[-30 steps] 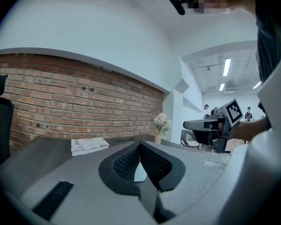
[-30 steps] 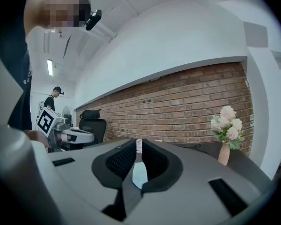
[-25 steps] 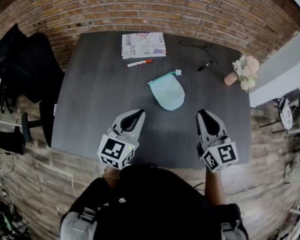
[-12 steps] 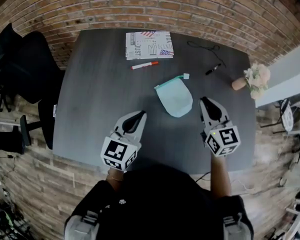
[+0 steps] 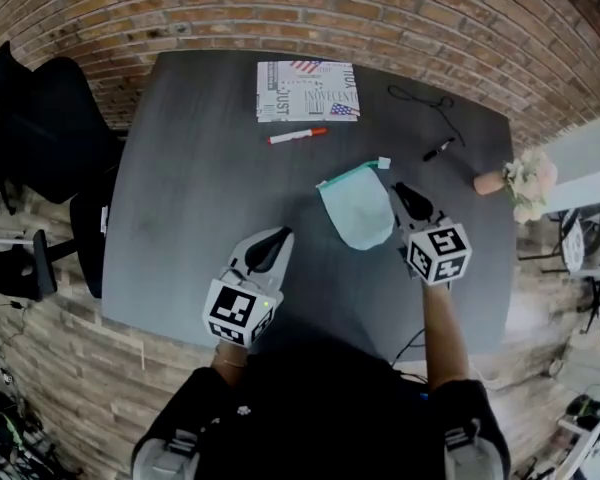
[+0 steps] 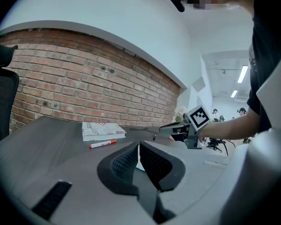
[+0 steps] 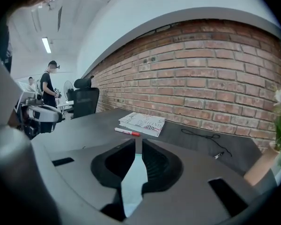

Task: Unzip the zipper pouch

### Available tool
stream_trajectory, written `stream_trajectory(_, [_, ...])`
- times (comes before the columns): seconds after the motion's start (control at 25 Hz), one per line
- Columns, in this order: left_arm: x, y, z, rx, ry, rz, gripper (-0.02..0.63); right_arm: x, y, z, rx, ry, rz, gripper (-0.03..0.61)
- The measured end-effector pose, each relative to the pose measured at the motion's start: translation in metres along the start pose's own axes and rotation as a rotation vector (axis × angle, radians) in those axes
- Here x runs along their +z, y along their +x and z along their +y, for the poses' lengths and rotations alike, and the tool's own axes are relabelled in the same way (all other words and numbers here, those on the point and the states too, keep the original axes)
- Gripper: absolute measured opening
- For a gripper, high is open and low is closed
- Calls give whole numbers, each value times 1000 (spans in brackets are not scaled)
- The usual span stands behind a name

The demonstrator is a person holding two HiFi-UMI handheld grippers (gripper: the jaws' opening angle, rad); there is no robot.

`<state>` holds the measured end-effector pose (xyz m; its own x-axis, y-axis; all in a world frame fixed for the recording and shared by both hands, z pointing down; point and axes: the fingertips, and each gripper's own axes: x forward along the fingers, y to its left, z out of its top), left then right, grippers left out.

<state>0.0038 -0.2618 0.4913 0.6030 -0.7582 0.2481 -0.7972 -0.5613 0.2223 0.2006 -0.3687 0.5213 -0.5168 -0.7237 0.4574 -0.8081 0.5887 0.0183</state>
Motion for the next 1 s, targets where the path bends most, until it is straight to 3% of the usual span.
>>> stream_trajectory(0.44, [-17,6,25,30,-46,35,3,-70,72,-12,59,24,261,108])
stream_trajectory(0.76, [-24,5,30,26,-80,47,3,-104,92,-25,40,45,367,117])
stream_trajectory(1.0, [-26,6,32,25,-88,44,3,-114,99,-26,39,57,389,118])
